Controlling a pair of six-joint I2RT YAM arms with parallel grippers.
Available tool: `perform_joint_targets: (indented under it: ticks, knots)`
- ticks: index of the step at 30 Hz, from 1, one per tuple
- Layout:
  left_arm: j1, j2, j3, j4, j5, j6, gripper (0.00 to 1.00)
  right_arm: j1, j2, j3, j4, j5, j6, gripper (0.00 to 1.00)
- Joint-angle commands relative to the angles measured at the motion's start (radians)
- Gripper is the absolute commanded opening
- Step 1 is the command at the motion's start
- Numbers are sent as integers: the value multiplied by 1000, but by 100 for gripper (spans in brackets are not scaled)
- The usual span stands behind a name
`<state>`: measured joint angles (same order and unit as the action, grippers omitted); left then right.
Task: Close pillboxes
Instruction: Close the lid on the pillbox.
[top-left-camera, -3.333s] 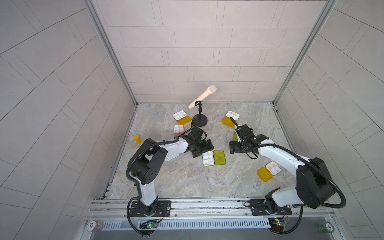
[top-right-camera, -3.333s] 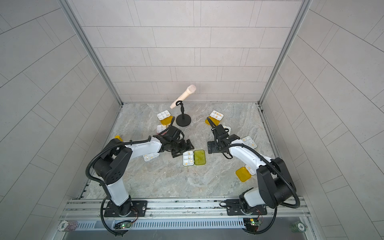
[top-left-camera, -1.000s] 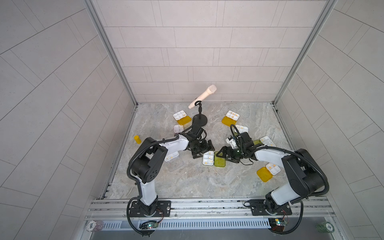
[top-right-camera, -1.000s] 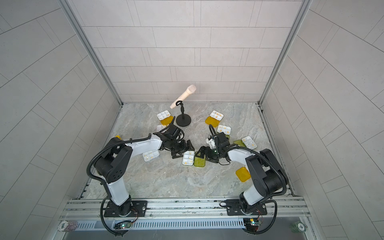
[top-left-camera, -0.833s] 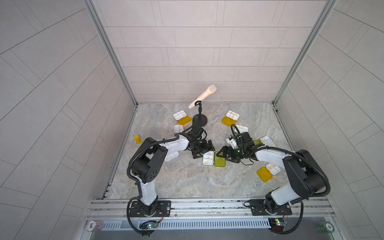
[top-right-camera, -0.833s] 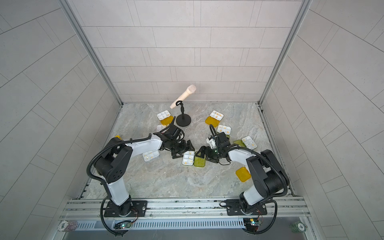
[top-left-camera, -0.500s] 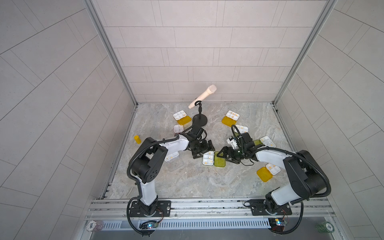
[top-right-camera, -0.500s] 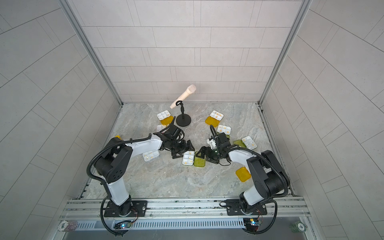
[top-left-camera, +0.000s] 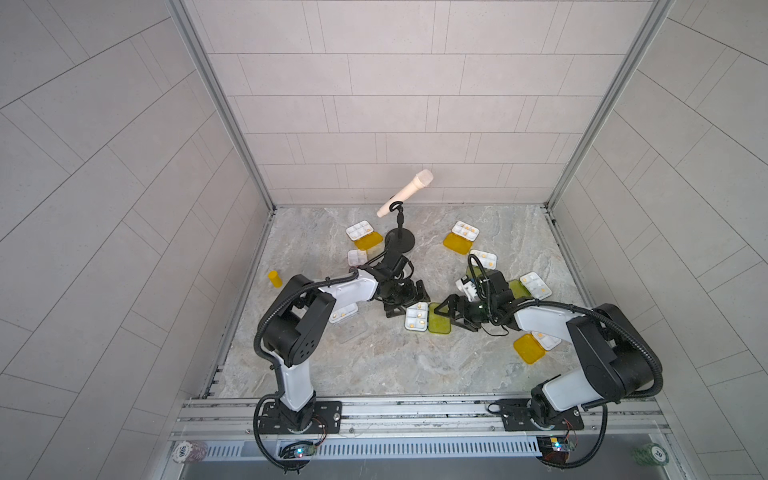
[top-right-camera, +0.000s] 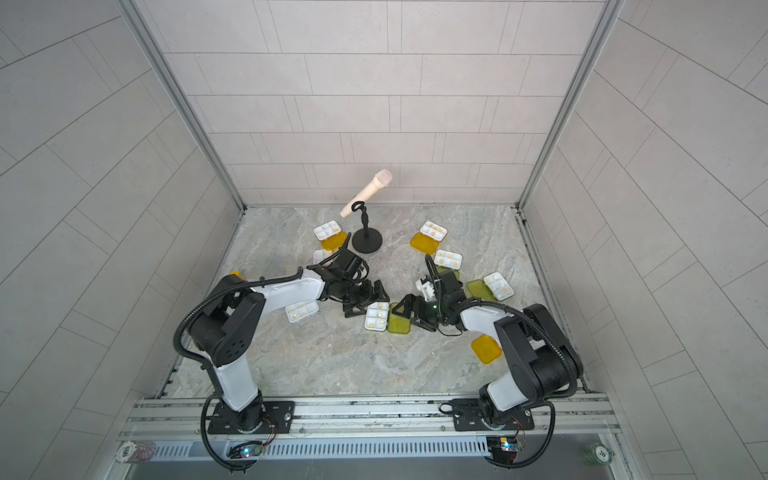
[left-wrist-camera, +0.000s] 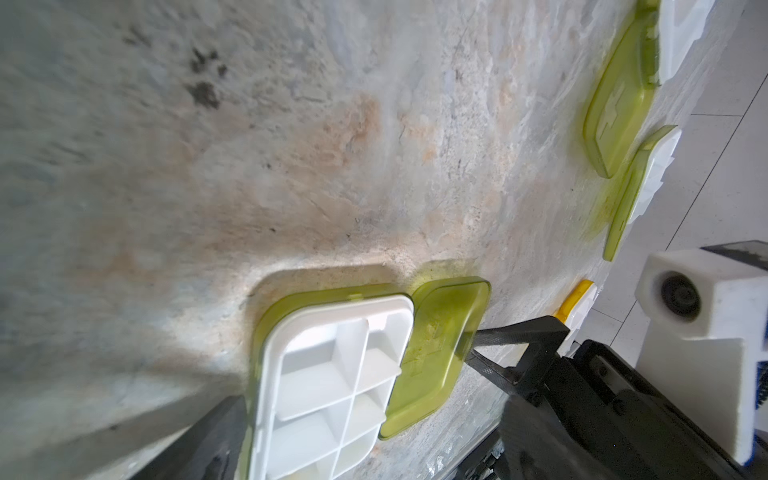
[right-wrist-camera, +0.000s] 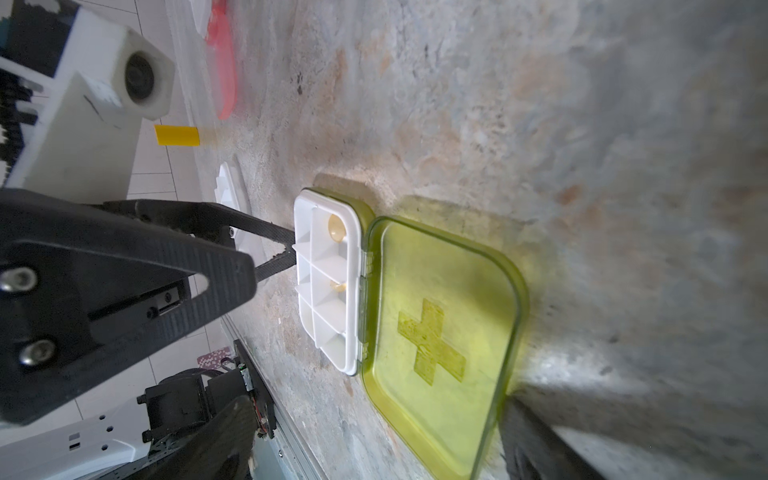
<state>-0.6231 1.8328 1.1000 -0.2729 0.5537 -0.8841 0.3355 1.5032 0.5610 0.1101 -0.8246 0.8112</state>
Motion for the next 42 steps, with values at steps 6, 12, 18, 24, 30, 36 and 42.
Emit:
perform_joint_targets:
  ticks: [6, 12, 18, 24, 30, 36, 42]
  knots:
    - [-6, 15, -3, 3, 1, -11, 100, 8, 25, -41, 53, -3, 86, 94]
    - [-6, 19, -3, 3, 0, -10, 100, 6, -11, -43, 69, -12, 105, 94]
    - [-6, 17, -1, -2, -6, -6, 100, 6, -47, -26, 0, 2, 74, 94]
    - [-8, 16, 1, -4, -6, -6, 100, 7, -46, -24, 10, -1, 76, 94]
    - [-7, 20, 0, -3, -3, -6, 100, 7, -50, -26, 48, -18, 101, 94]
    - [-7, 20, 1, -3, -3, -8, 100, 6, -52, -33, 79, -27, 125, 95]
    - [-8, 21, 0, -3, -7, -6, 100, 7, -58, -37, 80, -25, 129, 95]
